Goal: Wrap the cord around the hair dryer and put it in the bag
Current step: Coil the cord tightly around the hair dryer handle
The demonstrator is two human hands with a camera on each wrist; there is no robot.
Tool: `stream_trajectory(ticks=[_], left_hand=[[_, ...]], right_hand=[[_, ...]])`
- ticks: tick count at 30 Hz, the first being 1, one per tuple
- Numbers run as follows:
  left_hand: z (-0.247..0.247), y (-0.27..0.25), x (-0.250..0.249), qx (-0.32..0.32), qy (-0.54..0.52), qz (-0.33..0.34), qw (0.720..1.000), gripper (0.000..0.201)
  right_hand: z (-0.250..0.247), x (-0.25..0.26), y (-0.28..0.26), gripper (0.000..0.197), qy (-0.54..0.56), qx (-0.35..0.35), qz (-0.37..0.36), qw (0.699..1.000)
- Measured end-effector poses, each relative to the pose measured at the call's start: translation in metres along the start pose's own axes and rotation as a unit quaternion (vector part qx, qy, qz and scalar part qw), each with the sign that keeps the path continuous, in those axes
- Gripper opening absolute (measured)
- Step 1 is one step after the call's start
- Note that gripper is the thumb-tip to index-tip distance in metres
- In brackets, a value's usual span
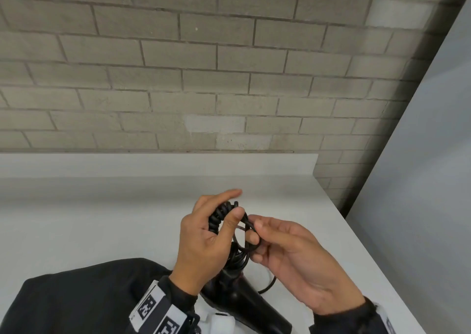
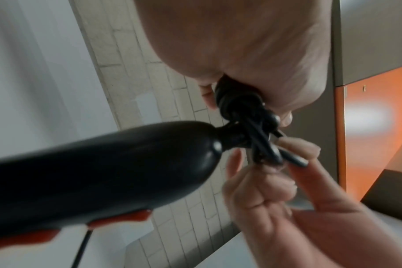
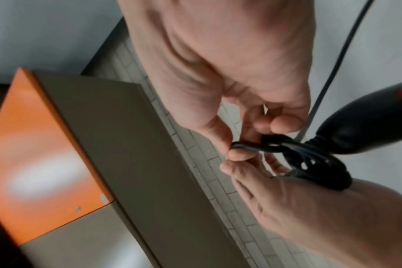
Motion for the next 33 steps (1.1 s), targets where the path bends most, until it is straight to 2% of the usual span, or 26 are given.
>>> stream_trajectory(ticks=[2,5,7,10,12,13,14,17,19,21,22,24,26,29,31,33], left_hand=[[0.001,0.001,-0.002,0.003,-0.003,0.014,1.000,0.019],[0.003,0.003,-0.002,0.001,0.001,0.022,1.000,0.019],[0.003,0.005,-0.002,-0.007,0.002,0.019,1.000,0.020],[0.002,0.007,-0.001,-0.024,0.013,0.021,0.999,0.022],[0.003,0.006,-0.001,-0.024,0.021,0.029,0.999,0.022],[0.004,0.006,-0.001,-0.023,0.024,0.034,0.999,0.022],[0.005,0.005,-0.001,-0.023,0.029,0.039,0.999,0.021],[0.005,0.006,0.002,-0.025,0.039,0.049,0.998,0.021],[0.003,0.007,0.003,-0.029,0.047,0.062,0.997,0.024],[0.003,0.007,0.000,-0.028,0.065,0.089,0.994,0.026],[0.004,0.006,-0.001,-0.026,0.073,0.103,0.992,0.026],[0.006,0.006,-0.002,-0.023,0.065,0.106,0.992,0.025],[0.007,0.006,0.002,-0.022,0.027,0.078,0.996,0.025],[0.006,0.006,0.005,-0.027,0.011,0.054,0.998,0.022],[0.004,0.008,0.005,-0.031,0.011,0.050,0.998,0.021],[0.003,0.008,0.003,-0.034,0.016,0.052,0.998,0.023]], right_hand=[[-0.002,-0.004,0.001,0.036,0.029,0.002,-0.010,1.000],[-0.004,-0.006,-0.002,0.047,-0.058,-0.020,-0.097,0.993],[-0.004,-0.006,-0.009,0.051,-0.186,-0.030,-0.182,0.965],[0.003,-0.009,-0.022,0.053,-0.344,-0.042,-0.271,0.898],[0.006,-0.009,-0.027,0.044,-0.387,-0.068,-0.305,0.868],[0.006,-0.008,-0.029,0.040,-0.387,-0.084,-0.308,0.865],[0.005,-0.006,-0.029,0.038,-0.379,-0.098,-0.299,0.870],[0.004,-0.001,-0.029,0.036,-0.289,-0.122,-0.231,0.921],[0.001,0.007,-0.030,0.031,-0.184,-0.136,-0.179,0.957],[-0.001,0.011,-0.030,0.024,-0.028,-0.114,-0.104,0.988],[-0.002,0.013,-0.030,0.022,0.045,-0.095,-0.068,0.992],[-0.005,0.015,-0.029,0.036,0.143,-0.074,-0.036,0.986],[-0.007,0.015,-0.026,0.057,0.163,-0.061,-0.065,0.983],[-0.009,0.010,-0.026,0.081,0.081,-0.053,-0.171,0.980],[-0.010,0.005,-0.029,0.081,-0.019,-0.053,-0.248,0.967],[-0.010,-0.003,-0.032,0.068,-0.133,-0.054,-0.300,0.943]])
Point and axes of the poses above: each hand's wrist, its own y-axis towards the middle knuckle, its own z-axis out of the palm, x = y × z, the point moved 5 cm from there along y, towards the middle knuckle, and after that the axes turned 12 degrees about -z, right-handed, at the moved point
